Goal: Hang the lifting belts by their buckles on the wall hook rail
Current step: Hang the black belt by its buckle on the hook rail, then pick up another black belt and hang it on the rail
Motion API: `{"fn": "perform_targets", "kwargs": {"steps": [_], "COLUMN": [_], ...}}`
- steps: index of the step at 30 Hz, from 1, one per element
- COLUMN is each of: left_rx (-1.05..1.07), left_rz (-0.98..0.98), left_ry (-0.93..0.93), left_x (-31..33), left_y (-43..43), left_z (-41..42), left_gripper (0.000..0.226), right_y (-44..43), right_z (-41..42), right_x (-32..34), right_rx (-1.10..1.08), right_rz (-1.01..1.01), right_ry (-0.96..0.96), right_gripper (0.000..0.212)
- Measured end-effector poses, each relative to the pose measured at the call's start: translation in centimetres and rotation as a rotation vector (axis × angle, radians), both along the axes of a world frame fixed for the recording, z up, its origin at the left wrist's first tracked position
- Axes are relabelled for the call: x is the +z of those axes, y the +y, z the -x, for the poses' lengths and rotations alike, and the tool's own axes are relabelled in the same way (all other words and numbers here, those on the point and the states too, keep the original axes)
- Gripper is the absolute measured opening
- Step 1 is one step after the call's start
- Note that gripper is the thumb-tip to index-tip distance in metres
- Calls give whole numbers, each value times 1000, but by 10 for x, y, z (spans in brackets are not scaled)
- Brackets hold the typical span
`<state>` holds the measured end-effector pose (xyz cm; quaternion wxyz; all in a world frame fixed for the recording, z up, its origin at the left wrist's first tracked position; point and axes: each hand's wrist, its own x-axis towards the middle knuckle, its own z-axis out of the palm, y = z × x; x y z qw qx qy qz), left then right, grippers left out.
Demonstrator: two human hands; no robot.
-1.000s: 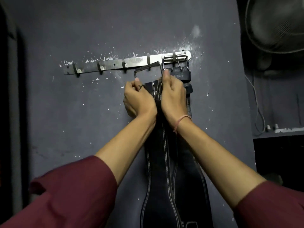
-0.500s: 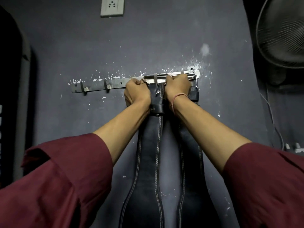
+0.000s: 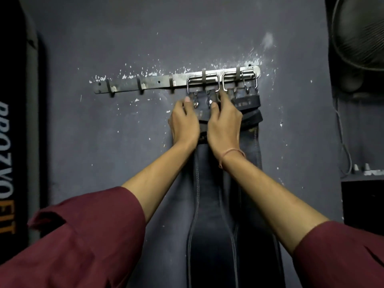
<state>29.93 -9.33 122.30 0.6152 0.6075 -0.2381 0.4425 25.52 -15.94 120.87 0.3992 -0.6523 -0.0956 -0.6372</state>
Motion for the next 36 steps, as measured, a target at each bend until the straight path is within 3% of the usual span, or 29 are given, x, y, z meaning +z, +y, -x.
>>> {"fn": "perform_targets", "kwargs": {"steps": [4, 11, 23, 29, 36], "left_rx": [48, -4, -211, -301, -196], "left_rz": [-79, -182, -285, -272, -386], "left_ry": [-64, 62, 440, 764, 1069], "left_x": [-53, -186, -420, -568, -688], "left_y": [17, 64, 145, 177, 210], "left_z": [0, 20, 128, 210, 304], "left_gripper": [31, 25, 25, 18, 16], "right_y": [6, 35, 117, 150, 165], "right_z": [1, 37, 162, 238, 306], "right_x": [-67, -204, -409, -521, -632], "right_rx": [16, -4, 188, 229, 343], "right_rz": [68, 65, -183, -338, -559], "right_ry": [-88, 44, 713, 985, 1251], "right_gripper": [50, 39, 32, 24, 15]}}
